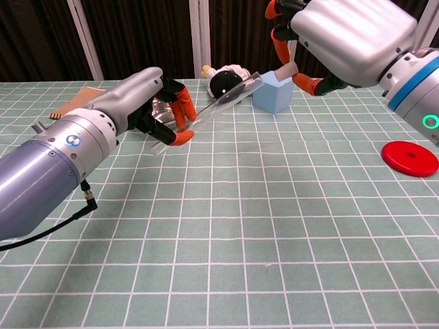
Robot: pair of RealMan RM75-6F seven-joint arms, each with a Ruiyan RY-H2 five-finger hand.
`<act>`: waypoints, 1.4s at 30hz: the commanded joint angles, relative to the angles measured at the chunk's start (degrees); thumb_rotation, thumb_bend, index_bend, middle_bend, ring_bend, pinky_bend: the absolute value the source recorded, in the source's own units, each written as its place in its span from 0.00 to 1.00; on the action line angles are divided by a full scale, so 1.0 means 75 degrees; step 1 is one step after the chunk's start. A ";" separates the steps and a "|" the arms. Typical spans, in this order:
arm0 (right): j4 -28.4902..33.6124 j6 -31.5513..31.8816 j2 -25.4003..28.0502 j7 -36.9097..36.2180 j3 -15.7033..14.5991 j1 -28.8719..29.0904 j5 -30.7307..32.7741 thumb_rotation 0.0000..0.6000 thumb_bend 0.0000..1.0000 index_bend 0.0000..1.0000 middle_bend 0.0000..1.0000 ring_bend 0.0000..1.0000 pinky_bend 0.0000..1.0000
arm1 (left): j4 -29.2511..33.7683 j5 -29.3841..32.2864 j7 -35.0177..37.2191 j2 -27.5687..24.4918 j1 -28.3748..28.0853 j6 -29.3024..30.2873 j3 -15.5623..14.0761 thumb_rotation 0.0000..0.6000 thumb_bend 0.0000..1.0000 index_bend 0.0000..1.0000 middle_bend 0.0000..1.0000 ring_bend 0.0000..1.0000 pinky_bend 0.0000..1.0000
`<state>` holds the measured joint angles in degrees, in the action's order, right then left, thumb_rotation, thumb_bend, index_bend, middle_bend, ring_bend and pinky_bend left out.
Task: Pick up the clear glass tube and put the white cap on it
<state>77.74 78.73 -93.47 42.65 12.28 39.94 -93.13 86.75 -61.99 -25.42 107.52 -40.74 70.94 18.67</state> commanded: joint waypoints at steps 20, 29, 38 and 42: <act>-0.0109 0.0007 -0.0052 -0.0058 0.0023 -0.0027 0.0056 1.00 0.44 0.64 0.21 0.05 0.00 | -0.0095 0.0057 -0.0101 0.0301 -0.0143 0.0034 0.0011 1.00 0.58 0.55 0.58 0.10 0.00; -0.0149 0.0024 -0.0053 -0.0086 0.0003 -0.0070 0.0077 1.00 0.44 0.64 0.21 0.05 0.00 | -0.0152 0.0065 -0.0113 0.0389 -0.0164 0.0100 0.0055 1.00 0.59 0.55 0.58 0.10 0.00; -0.0163 0.0029 -0.0021 -0.0081 0.0012 -0.0077 0.0071 1.00 0.44 0.64 0.21 0.05 0.00 | -0.0191 0.0176 -0.0191 0.0454 -0.0172 0.0105 0.0077 1.00 0.59 0.55 0.59 0.11 0.00; -0.0158 0.0029 -0.0014 -0.0067 0.0020 -0.0076 0.0073 1.00 0.44 0.64 0.21 0.05 0.00 | -0.0194 0.0214 -0.0214 0.0484 -0.0178 0.0112 0.0092 1.00 0.59 0.55 0.59 0.11 0.00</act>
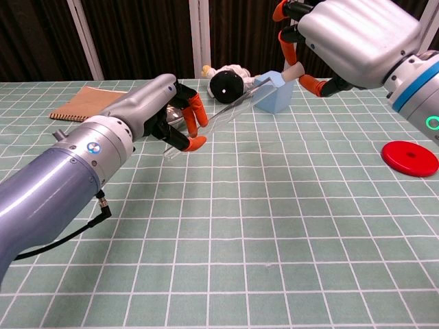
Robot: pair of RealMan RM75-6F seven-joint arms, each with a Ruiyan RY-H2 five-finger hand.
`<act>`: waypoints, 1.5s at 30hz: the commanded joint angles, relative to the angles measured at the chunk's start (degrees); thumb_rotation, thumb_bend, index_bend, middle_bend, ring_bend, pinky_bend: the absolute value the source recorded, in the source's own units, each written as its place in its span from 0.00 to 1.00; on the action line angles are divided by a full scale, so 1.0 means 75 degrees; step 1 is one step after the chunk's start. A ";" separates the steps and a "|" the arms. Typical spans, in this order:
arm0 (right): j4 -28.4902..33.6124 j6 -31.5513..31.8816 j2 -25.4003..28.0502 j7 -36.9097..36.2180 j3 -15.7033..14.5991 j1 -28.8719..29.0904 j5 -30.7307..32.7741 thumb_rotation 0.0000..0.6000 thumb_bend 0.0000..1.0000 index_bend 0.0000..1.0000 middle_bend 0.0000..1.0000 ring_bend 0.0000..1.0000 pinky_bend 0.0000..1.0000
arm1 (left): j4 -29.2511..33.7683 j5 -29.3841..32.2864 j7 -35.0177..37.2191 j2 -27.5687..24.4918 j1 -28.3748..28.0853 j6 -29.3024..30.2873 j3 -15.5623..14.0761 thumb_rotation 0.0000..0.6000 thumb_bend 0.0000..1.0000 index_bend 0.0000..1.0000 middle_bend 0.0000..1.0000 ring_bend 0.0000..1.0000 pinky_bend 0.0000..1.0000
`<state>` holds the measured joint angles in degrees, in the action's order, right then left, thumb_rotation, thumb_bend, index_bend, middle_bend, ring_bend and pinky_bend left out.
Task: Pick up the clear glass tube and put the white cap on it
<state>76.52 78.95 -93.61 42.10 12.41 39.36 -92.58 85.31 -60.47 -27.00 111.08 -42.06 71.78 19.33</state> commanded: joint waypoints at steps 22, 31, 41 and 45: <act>0.0085 -0.0064 -0.0062 0.0116 -0.0027 0.0011 0.0001 1.00 0.44 0.64 0.21 0.05 0.00 | -0.0005 0.0087 0.0044 0.0035 -0.0004 -0.0002 0.0070 1.00 0.59 0.55 0.59 0.11 0.00; 0.0067 -0.0091 -0.0101 0.0154 -0.0005 0.0034 0.0017 1.00 0.43 0.64 0.21 0.05 0.00 | -0.0045 0.0108 0.0073 0.0066 -0.0012 -0.0030 0.0056 1.00 0.59 0.55 0.59 0.11 0.00; 0.0035 -0.0105 -0.0150 0.0156 -0.0034 0.0035 0.0011 1.00 0.44 0.64 0.21 0.05 0.00 | -0.0101 0.0133 0.0101 0.0146 -0.0039 -0.0038 0.0082 1.00 0.59 0.55 0.59 0.11 0.00; 0.0017 -0.0109 -0.0174 0.0159 -0.0036 0.0037 0.0015 1.00 0.44 0.64 0.21 0.05 0.00 | -0.0111 0.0139 0.0099 0.0177 -0.0048 -0.0037 0.0082 1.00 0.59 0.55 0.59 0.11 0.00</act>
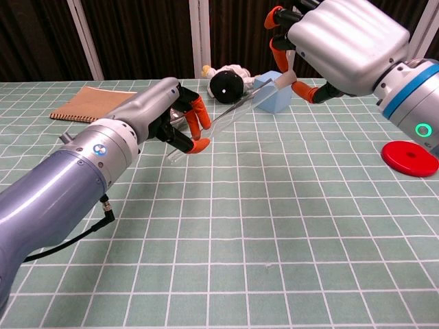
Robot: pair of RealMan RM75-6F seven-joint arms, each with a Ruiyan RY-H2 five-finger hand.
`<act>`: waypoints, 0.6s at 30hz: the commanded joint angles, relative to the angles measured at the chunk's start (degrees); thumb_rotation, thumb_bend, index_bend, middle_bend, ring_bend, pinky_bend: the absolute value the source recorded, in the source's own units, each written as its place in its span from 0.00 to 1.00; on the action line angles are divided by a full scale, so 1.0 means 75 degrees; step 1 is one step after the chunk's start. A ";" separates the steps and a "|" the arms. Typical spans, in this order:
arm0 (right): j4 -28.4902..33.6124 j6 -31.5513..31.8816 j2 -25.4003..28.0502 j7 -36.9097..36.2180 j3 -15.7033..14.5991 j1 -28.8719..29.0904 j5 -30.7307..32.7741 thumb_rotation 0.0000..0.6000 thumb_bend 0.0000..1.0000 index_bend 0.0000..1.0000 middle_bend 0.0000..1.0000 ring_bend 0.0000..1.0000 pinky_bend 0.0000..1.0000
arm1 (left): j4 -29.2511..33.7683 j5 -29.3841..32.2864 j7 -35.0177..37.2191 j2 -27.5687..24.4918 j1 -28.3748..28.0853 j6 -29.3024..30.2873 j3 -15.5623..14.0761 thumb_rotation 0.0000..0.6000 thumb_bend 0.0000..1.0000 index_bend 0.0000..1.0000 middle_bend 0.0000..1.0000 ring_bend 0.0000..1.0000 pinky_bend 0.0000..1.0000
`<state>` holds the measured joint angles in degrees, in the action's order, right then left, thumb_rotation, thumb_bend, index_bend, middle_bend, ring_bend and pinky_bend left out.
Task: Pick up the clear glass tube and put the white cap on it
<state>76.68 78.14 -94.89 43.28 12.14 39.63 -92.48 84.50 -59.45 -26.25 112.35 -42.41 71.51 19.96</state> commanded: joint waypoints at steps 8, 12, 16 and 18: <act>-0.0035 -0.0015 -0.0035 0.0000 -0.0014 -0.0003 0.0008 1.00 0.44 0.64 0.20 0.05 0.00 | -0.0037 0.0026 0.0008 0.0073 -0.0023 -0.0016 0.0009 1.00 0.59 0.55 0.59 0.11 0.00; -0.0052 -0.0017 -0.0052 -0.0018 -0.0017 -0.0004 0.0013 1.00 0.44 0.64 0.21 0.05 0.00 | -0.0066 0.0014 0.0005 0.0114 -0.0046 -0.0030 0.0004 1.00 0.59 0.55 0.59 0.11 0.00; -0.0062 -0.0020 -0.0053 -0.0039 -0.0010 -0.0011 0.0035 1.00 0.44 0.64 0.21 0.05 0.00 | -0.0096 -0.0019 0.0018 0.0150 -0.0073 -0.0036 0.0009 1.00 0.59 0.55 0.59 0.11 0.00; -0.0064 -0.0020 -0.0052 -0.0054 0.0002 -0.0016 0.0055 1.00 0.44 0.64 0.21 0.05 0.00 | -0.0125 -0.0049 0.0042 0.0174 -0.0088 -0.0035 0.0015 1.00 0.59 0.55 0.59 0.11 0.00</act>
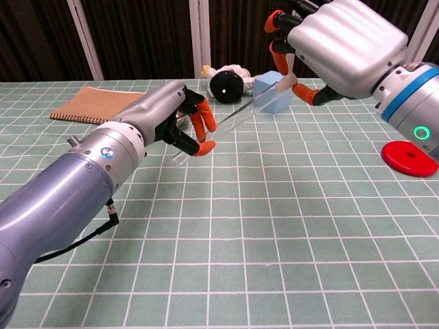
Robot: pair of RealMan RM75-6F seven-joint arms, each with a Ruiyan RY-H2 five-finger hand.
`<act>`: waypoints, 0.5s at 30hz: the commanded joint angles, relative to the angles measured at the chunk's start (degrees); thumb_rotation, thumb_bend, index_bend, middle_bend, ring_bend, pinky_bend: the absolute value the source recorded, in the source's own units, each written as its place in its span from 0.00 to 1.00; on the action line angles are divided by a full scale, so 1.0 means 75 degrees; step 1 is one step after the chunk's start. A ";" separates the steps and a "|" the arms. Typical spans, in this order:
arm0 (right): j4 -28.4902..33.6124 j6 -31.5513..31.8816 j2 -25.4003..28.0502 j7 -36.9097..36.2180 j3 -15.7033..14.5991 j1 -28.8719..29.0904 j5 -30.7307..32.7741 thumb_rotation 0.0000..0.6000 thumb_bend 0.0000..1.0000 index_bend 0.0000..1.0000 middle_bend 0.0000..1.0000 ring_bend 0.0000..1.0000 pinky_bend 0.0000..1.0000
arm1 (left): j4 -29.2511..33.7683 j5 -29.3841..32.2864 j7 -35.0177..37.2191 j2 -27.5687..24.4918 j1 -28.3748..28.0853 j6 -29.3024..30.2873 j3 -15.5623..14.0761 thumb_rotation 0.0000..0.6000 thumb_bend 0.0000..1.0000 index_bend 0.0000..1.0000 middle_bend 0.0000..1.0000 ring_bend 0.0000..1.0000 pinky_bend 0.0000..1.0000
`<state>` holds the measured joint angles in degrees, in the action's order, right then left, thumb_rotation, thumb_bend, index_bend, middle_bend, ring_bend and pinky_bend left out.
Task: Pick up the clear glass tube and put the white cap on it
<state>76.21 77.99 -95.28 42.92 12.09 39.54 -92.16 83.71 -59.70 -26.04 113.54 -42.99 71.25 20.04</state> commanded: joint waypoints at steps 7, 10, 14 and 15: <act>0.0046 -0.0003 0.0009 -0.0030 0.0073 -0.0026 0.0125 1.00 0.44 0.64 0.21 0.05 0.00 | -0.0197 -0.0227 0.0121 0.0064 -0.0016 0.0077 -0.0040 1.00 0.59 0.55 0.59 0.11 0.00; 0.0074 -0.0005 0.0028 0.0002 0.0084 -0.0020 0.0127 1.00 0.44 0.64 0.21 0.05 0.00 | -0.0267 -0.0245 0.0163 0.0090 -0.0001 0.0093 -0.0038 1.00 0.59 0.55 0.59 0.11 0.00; 0.0123 0.0000 0.0052 0.0043 0.0050 -0.0031 0.0100 1.00 0.44 0.64 0.21 0.05 0.00 | -0.0258 -0.0112 0.0121 0.0145 0.0011 0.0092 0.0039 1.00 0.59 0.56 0.59 0.12 0.00; 0.0131 0.0001 0.0056 0.0044 0.0045 -0.0036 0.0102 1.00 0.44 0.64 0.21 0.05 0.00 | -0.0246 -0.0092 0.0109 0.0150 0.0012 0.0093 0.0052 1.00 0.59 0.56 0.59 0.12 0.00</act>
<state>77.21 77.99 -94.87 43.24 12.44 39.26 -91.38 81.79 -60.47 -25.14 114.61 -42.92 71.95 20.35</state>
